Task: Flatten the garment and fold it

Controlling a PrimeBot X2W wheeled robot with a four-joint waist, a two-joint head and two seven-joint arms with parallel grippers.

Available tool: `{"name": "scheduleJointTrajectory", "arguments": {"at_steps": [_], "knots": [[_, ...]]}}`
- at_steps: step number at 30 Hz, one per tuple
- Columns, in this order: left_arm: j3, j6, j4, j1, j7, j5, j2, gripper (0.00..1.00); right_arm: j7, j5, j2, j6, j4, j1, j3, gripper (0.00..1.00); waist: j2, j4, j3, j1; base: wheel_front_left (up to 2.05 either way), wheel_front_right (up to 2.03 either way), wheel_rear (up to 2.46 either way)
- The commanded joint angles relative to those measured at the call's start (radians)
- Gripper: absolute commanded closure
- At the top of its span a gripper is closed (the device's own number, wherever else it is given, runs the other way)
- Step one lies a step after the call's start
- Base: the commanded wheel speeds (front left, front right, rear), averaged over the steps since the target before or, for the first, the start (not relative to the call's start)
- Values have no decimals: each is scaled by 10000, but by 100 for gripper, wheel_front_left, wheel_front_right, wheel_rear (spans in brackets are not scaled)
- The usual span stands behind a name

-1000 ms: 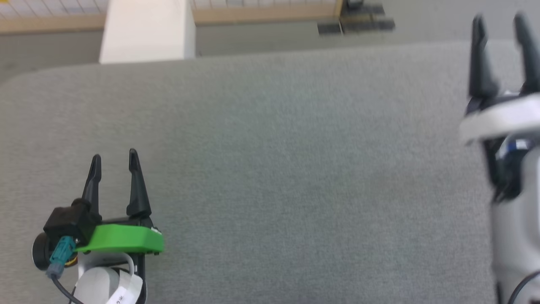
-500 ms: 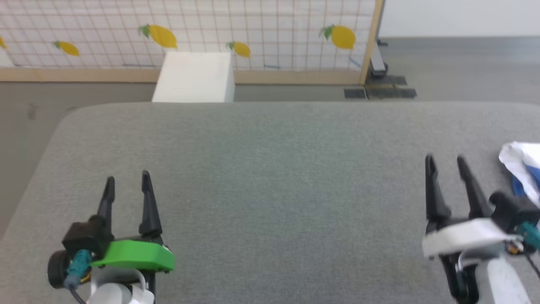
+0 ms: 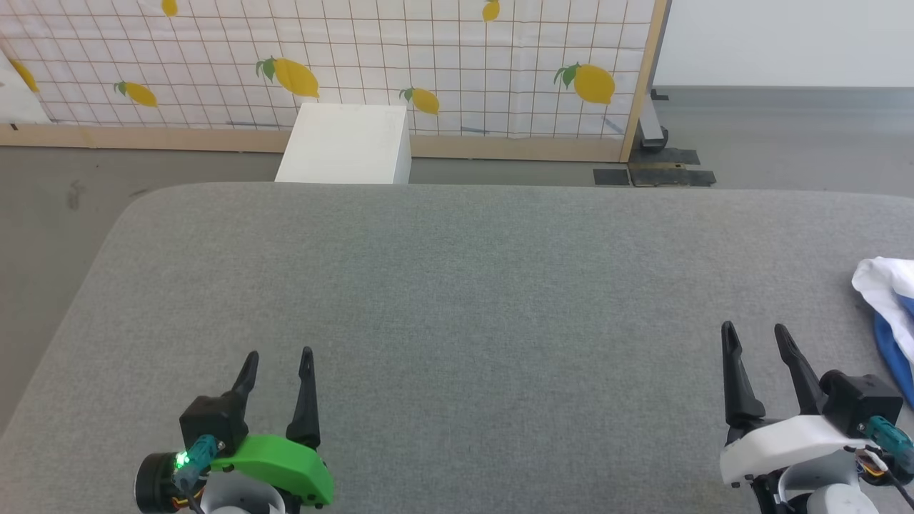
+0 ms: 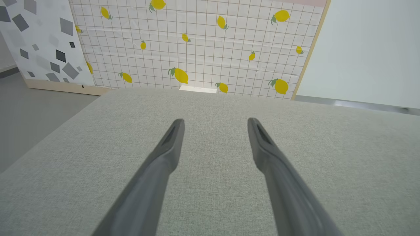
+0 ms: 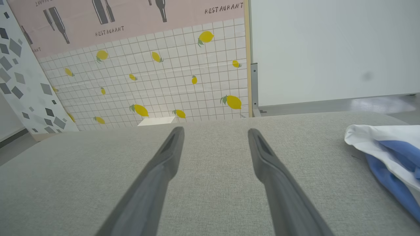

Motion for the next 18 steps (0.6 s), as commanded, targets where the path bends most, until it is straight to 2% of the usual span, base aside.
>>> {"name": "scheduleJointTrajectory", "arguments": {"at_steps": [1,18], "knots": [[-15,-49,113,72,-9,-71,-15,0,35,5,10,-15,35,160,-11,0,0,-20,40,1,0,0,0],[-172,26,388,-210,-318,-314,-79,0,66,283,10,-15,100,133,-2,0,0,-56,205,1,0,0,0]]}}
